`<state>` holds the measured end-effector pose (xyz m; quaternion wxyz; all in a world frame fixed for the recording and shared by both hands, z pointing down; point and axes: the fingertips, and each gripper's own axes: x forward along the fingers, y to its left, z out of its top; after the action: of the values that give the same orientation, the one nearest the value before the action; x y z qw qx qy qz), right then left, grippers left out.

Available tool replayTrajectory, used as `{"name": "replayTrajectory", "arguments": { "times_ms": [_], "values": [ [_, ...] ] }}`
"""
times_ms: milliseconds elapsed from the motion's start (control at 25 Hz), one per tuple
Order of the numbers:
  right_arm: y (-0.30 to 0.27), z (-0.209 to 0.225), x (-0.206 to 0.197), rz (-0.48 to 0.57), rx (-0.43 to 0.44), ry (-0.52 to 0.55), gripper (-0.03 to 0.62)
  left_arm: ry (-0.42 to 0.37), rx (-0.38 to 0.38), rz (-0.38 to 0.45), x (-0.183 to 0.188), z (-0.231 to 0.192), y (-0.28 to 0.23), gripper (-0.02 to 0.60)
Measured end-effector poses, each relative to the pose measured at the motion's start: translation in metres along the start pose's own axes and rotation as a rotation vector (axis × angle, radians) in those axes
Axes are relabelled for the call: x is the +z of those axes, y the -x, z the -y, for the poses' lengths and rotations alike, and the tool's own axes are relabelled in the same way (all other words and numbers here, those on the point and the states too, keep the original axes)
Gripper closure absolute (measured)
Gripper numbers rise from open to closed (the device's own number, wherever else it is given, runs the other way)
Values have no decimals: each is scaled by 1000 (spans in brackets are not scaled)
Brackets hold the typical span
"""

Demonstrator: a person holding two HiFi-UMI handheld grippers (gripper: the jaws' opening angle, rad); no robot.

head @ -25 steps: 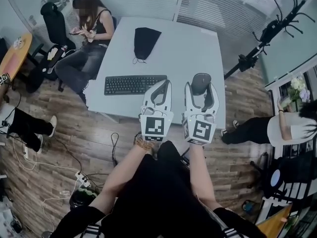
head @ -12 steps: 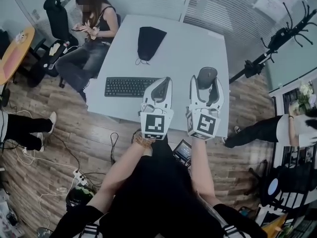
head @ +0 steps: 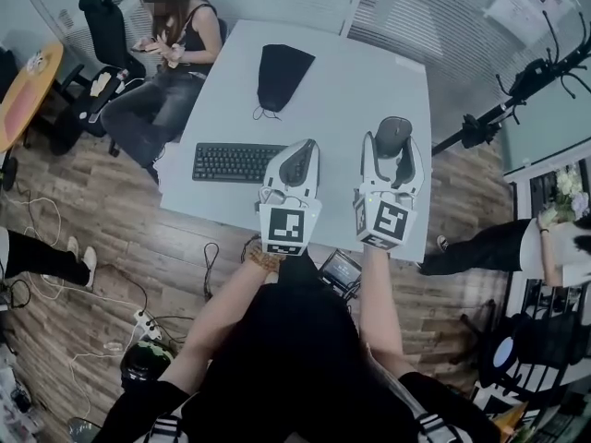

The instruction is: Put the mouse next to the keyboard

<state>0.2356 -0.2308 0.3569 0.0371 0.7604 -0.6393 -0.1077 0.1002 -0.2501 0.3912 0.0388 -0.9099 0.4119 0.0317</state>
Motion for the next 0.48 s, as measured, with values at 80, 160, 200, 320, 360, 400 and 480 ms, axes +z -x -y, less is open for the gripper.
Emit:
{"name": "replayTrajectory", "arguments": {
  "times_ms": [80,160,200,320,360,400,480],
  "values": [
    [-7,1,-5,-11,1,8,301,0,4,-2,-3,-5,-3,569],
    [-14,1,-13,-24,5,15,301,0,13,-7,-7,-10,-7,569],
    [-16,2,-18,-32,8,17,301,0,17,-9,-9,-11,-9,569],
    [-23,6,-33,-62,13,20,301,3,23,-18,-14,-14,-13,569],
    [-25,6,-38,-74,16,20,301,5,25,-21,-16,-15,-14,569],
    [-28,6,-44,-86,19,20,299,6,27,-25,-18,-16,-15,569],
    [-34,7,-56,-110,27,22,299,9,31,-32,-21,-18,-17,569]
  ]
}}
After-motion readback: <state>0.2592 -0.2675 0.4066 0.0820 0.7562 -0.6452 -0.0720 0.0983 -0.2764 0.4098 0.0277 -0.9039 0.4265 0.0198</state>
